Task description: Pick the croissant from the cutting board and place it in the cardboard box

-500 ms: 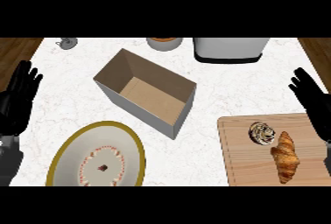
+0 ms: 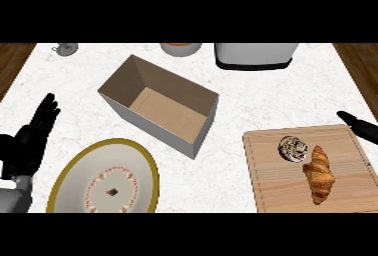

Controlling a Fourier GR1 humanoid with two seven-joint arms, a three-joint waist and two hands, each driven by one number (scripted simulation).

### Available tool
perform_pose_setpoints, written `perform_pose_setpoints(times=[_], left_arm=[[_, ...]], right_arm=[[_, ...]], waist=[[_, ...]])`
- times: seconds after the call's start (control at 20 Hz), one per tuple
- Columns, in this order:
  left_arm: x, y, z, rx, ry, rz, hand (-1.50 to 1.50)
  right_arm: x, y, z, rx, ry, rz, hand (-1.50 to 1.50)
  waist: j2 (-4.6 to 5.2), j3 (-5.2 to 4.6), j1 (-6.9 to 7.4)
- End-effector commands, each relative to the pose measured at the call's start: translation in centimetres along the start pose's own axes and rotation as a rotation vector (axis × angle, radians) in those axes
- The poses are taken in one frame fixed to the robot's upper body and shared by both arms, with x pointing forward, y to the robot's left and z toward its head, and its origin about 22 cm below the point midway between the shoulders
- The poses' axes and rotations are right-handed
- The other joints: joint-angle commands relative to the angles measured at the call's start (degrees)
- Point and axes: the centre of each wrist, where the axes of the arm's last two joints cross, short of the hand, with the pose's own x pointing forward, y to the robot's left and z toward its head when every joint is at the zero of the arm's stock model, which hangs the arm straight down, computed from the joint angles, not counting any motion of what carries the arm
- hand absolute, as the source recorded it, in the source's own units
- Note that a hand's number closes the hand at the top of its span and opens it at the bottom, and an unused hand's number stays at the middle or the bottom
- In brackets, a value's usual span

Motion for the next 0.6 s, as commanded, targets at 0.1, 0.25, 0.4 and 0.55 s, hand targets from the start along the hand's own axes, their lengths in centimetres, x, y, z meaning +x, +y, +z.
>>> perform_pose_setpoints(times=[0.1,0.25,0.4,0.55], left_arm=[[-1.1,-3.6,2.0,-0.022,0.055,-0.054,0.0],[1.4,-5.5,2.2,-0.034,0.038,-0.043,0.0],[0.8,-4.7,2.9,-0.045,0.042,-0.052,0.0],[0.1,-5.0,3.5,-0.029,0.051,-0.066,0.0]], right_arm=[[-4.5,1.6,5.8,-0.338,-0.033,-0.11,-1.5],[-5.3,0.4,6.3,-0.265,-0.064,0.02,-1.5],[-5.6,-2.8,6.1,-0.107,0.004,0.23,-1.5],[-5.1,-5.5,7.8,0.01,0.06,0.437,-1.5]], waist=[[-0.41,0.14,-0.46],[-0.14,0.01,0.92],[-0.15,-0.04,1.22],[-0.27,-0.2,0.72]])
